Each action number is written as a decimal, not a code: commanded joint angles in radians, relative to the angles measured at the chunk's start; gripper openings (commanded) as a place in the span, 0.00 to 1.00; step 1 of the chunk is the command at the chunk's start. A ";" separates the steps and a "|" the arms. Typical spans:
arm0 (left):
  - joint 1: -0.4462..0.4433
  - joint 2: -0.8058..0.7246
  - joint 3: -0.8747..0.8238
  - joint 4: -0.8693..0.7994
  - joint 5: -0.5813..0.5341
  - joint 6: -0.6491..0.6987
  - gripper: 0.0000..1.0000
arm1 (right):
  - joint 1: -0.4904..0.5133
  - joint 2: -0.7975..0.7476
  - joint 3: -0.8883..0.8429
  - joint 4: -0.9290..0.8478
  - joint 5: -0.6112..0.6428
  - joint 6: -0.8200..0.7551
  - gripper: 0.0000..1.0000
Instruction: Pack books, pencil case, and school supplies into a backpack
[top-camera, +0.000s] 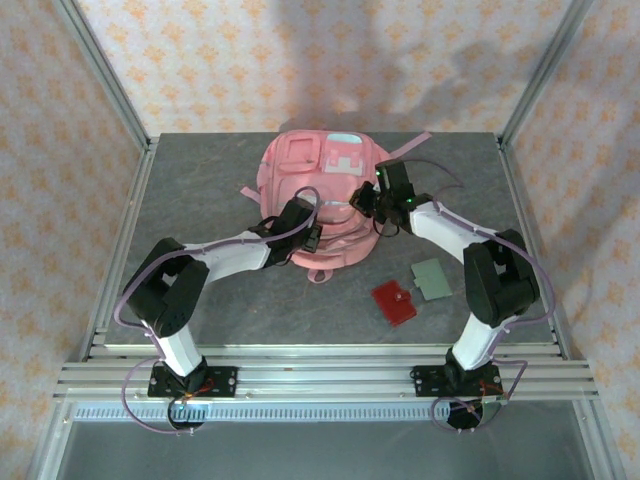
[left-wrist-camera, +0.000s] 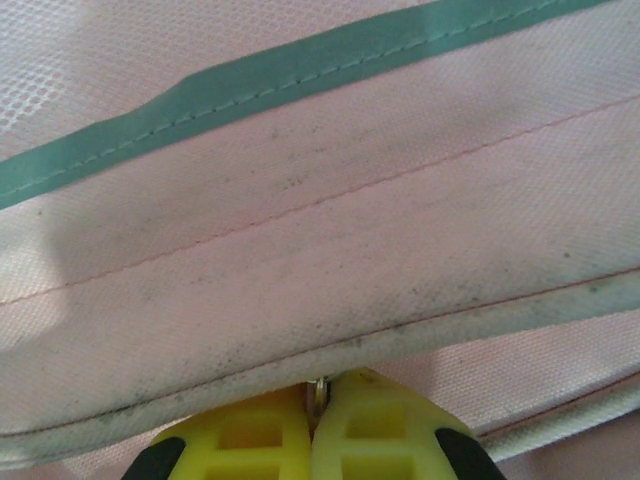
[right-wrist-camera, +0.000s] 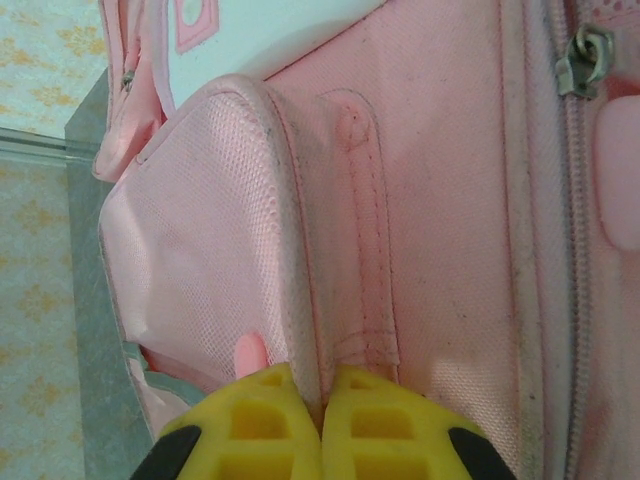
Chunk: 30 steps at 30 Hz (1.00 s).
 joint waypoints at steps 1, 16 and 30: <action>0.017 -0.012 0.011 0.020 -0.101 -0.030 0.00 | 0.006 -0.020 0.018 0.051 -0.002 -0.016 0.00; 0.246 -0.206 -0.212 0.012 -0.030 -0.117 0.00 | -0.020 -0.016 0.000 0.091 -0.016 0.004 0.00; -0.065 -0.214 -0.212 0.025 0.065 -0.213 0.00 | -0.065 0.091 0.234 0.011 -0.021 -0.020 0.24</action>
